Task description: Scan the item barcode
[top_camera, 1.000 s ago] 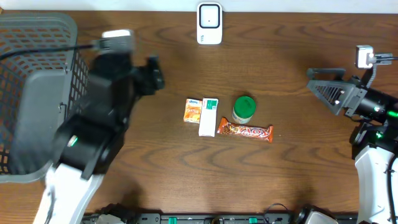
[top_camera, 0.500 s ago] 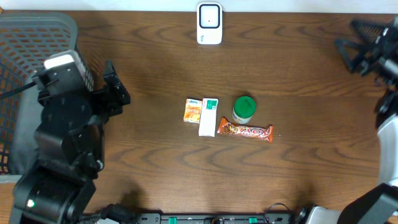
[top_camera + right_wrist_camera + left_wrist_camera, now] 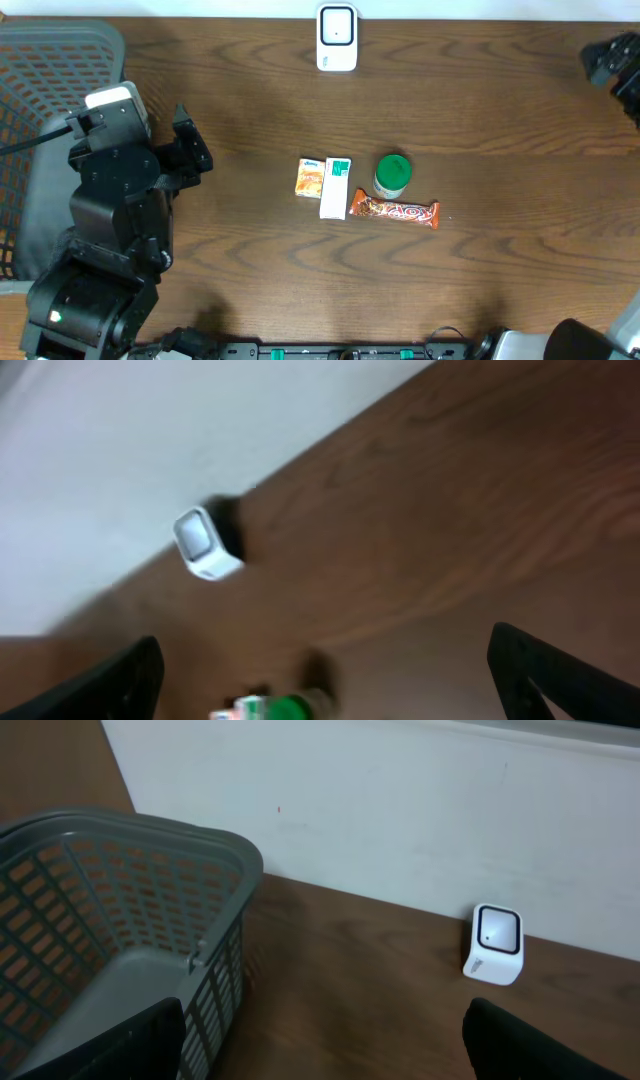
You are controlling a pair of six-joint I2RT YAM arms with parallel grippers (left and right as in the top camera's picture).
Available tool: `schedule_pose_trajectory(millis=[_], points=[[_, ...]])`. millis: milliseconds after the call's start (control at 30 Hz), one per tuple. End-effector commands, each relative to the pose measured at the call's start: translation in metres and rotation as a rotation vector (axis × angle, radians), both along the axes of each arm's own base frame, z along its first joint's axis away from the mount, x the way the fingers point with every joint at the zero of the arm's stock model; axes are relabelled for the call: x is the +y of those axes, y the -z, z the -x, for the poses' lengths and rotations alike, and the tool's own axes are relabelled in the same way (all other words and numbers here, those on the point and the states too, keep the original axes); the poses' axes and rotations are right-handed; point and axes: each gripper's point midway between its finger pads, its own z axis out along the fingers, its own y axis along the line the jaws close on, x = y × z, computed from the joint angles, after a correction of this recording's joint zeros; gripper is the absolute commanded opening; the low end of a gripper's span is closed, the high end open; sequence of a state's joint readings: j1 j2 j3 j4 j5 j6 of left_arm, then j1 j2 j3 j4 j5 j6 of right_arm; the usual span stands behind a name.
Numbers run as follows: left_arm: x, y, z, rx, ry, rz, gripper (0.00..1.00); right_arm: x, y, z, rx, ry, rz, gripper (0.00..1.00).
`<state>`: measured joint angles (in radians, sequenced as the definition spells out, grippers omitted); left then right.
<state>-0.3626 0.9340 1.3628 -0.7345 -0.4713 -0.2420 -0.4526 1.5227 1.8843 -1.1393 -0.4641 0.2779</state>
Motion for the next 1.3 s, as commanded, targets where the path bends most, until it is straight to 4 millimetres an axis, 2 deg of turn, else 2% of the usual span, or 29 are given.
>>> schedule_pose_trajectory(millis=[0, 100, 200, 333, 467, 600, 867, 1067, 1200, 1267], points=[[0.001, 0.009, -0.005, 0.024, -0.026, 0.006, 0.89, 0.011, 0.026, -0.009, 0.054, -0.054, 0.004, 0.99], [0.001, 0.011, -0.007, 0.028, -0.026, 0.004, 0.89, 0.034, 0.039, -0.019, 0.06, -0.095, -0.049, 0.99], [0.001, 0.01, -0.007, 0.025, -0.026, 0.005, 0.89, 0.057, 0.054, -0.019, 0.1, -0.141, -0.071, 0.99], [0.001, 0.01, -0.007, 0.025, -0.025, 0.005, 0.89, 0.081, 0.064, -0.019, 0.139, -0.198, -0.016, 0.95], [0.001, 0.013, -0.006, 0.04, -0.025, -0.001, 0.89, 0.088, 0.076, -0.015, 0.214, -0.134, 0.092, 0.97], [0.002, 0.017, -0.004, 0.061, -0.026, -0.01, 0.89, 0.088, 0.093, -0.001, 0.324, -0.014, 0.173, 0.99], [0.002, 0.02, -0.002, 0.074, -0.026, -0.015, 0.89, 0.116, 0.107, 0.016, 0.403, -0.082, 0.234, 0.98], [0.002, 0.02, -0.002, 0.074, -0.026, -0.015, 0.89, 0.159, 0.124, 0.031, 0.432, -0.337, 0.369, 0.99], [0.002, 0.02, -0.002, 0.074, -0.026, -0.015, 0.89, 0.182, 0.156, 0.051, 0.496, -0.522, 0.458, 0.99], [0.002, 0.02, -0.002, 0.074, -0.026, -0.015, 0.89, 0.189, 0.175, 0.062, 0.538, -0.558, 0.468, 0.99]])
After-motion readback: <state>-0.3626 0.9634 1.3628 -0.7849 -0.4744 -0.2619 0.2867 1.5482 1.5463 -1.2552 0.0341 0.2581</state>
